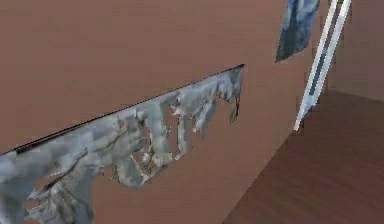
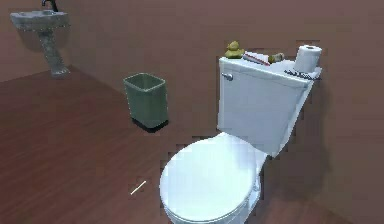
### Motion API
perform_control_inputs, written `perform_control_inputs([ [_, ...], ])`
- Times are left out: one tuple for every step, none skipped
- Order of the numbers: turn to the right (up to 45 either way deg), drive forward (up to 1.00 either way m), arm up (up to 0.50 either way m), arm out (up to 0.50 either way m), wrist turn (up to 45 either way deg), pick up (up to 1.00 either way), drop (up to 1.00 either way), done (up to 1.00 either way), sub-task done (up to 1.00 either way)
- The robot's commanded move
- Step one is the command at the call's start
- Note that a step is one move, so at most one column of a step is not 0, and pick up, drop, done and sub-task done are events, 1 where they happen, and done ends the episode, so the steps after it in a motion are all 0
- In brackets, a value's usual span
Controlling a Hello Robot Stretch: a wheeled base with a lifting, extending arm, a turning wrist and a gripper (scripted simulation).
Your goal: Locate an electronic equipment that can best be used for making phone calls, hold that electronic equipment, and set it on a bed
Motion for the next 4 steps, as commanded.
perform_control_inputs([
  [-21.0,0.00,0.00,0.00,0.0,0.00,0.00,0.00,0.00],
  [0.0,0.10,0.00,0.00,0.0,0.00,0.00,0.00,0.00],
  [45.0,0.00,0.00,0.00,0.0,0.00,0.00,0.00,0.00],
  [18.0,0.00,0.00,0.00,0.0,0.00,0.00,0.00,0.00],
])
